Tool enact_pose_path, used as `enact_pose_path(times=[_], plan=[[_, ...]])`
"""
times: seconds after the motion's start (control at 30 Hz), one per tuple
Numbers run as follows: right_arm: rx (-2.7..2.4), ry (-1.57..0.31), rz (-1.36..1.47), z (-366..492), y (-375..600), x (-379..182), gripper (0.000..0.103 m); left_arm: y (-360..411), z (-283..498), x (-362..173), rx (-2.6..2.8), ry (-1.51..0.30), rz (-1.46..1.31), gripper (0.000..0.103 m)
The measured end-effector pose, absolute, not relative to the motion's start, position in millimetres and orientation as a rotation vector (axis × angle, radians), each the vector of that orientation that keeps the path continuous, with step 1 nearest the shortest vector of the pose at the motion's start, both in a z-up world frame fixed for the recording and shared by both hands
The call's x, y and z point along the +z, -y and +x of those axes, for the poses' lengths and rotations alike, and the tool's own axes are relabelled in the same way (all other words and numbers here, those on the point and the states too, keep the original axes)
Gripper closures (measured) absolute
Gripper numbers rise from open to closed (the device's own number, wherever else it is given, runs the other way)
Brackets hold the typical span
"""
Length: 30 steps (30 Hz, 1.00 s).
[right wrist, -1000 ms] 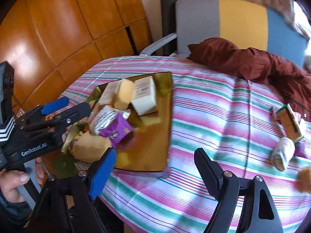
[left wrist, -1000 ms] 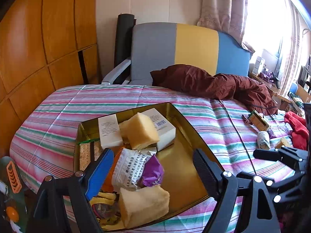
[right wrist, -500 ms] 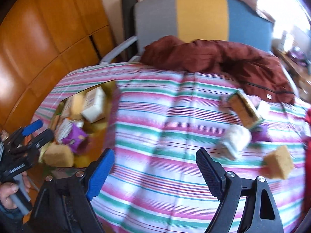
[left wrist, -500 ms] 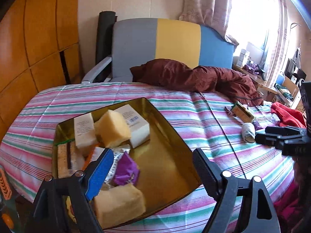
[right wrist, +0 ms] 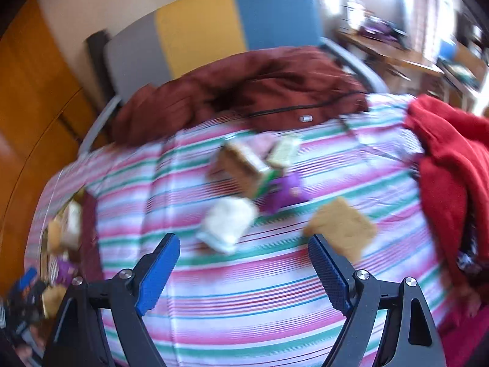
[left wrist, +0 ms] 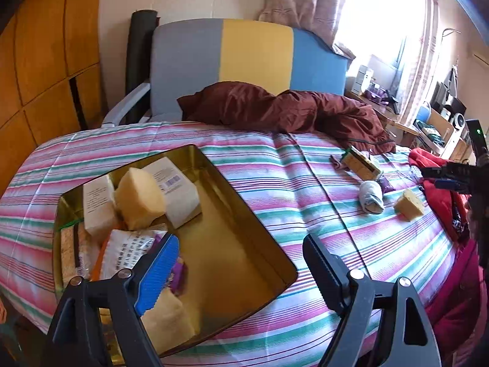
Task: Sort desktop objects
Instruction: 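Move both grippers back over the remaining items on the bed, then grasp the white knit sock with the left gripper while the right gripper grasps a brown sponge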
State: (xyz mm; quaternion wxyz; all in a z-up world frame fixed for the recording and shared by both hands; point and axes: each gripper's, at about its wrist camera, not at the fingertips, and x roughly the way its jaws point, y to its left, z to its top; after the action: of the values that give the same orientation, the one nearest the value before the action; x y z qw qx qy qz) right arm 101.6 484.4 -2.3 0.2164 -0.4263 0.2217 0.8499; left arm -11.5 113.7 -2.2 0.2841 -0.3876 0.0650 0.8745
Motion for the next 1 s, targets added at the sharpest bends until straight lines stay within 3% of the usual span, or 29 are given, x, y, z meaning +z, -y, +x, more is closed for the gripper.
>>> enact_pose_path(times=[0.37, 0.67, 0.9, 1.0], plan=[[2.174, -0.778, -1.167, 112, -561, -26, 0.016, -151, -7, -13, 2.247, -0.265, -1.071, 0.018], [2.205, -0.626, -1.300, 63, -562, -48, 0.021, -181, -4, -22, 2.157, -0.306, -1.091, 0.018], [2.161, -0.714, -1.304, 52, -579, -76, 0.026, -207, -5, -27, 2.097, -0.334, -1.095, 0.018], [2.164, -0.646, -1.322, 49, -576, -76, 0.032, -228, -7, -28, 2.055, -0.335, -1.093, 0.018]])
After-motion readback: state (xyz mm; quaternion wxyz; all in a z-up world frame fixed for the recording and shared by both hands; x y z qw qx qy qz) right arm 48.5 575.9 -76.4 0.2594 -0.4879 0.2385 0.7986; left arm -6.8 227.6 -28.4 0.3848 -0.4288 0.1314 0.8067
